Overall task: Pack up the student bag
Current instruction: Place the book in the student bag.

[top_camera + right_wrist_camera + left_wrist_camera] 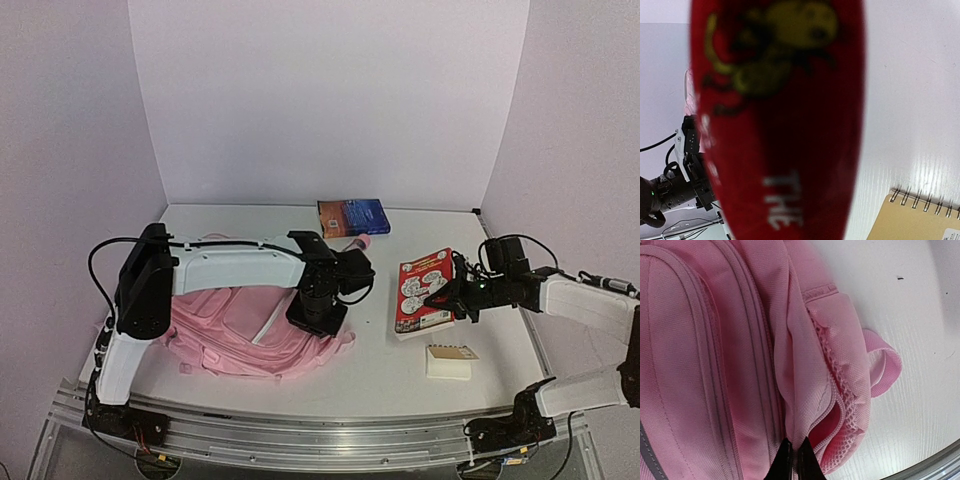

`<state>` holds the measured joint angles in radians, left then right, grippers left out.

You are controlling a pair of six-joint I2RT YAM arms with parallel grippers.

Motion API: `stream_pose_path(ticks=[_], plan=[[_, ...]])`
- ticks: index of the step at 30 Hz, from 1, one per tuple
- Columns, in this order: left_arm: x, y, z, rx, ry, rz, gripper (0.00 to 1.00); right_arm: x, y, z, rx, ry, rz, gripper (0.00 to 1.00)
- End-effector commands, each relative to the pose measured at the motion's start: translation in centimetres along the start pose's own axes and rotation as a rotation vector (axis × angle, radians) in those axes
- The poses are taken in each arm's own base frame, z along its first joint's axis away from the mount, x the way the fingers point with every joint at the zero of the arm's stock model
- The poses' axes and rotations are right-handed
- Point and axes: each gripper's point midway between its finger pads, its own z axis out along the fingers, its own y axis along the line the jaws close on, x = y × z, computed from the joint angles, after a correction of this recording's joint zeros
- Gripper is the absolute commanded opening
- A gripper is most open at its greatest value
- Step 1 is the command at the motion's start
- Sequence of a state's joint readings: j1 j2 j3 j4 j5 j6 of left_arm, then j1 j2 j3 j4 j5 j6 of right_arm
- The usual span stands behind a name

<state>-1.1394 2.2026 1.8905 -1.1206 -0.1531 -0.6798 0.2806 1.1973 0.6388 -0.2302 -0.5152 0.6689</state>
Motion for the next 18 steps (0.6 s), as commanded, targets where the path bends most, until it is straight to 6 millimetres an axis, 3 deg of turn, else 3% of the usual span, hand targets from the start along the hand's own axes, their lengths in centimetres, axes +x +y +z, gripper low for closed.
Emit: stream_pose_path(ticks=[1, 10, 14, 18], plan=[[-1.9, 0.0, -1.7, -0.008, -0.089, -0.033, 0.0, -0.7, 1.5, -0.5, -0.048, -0.029, -0.066, 0.0], [-5.0, 3.9, -12.1, -0.066, -0.349, -0.132, 0.0, -0.4, 4.2, -1.2, -0.141, -0.005, -0.104, 0.0], [-5.5, 5.1, -15.4, -0.079, -0.401, -0.143, 0.0, 0.4, 7.4, -0.4, -0.24, 0.026, -0.134, 0.0], [-5.6, 6.1, -18.6, -0.072, -0.436, -0.155, 0.0, 1.6, 11.3, 1.6, -0.311, 0.054, -0.163, 0.0]])
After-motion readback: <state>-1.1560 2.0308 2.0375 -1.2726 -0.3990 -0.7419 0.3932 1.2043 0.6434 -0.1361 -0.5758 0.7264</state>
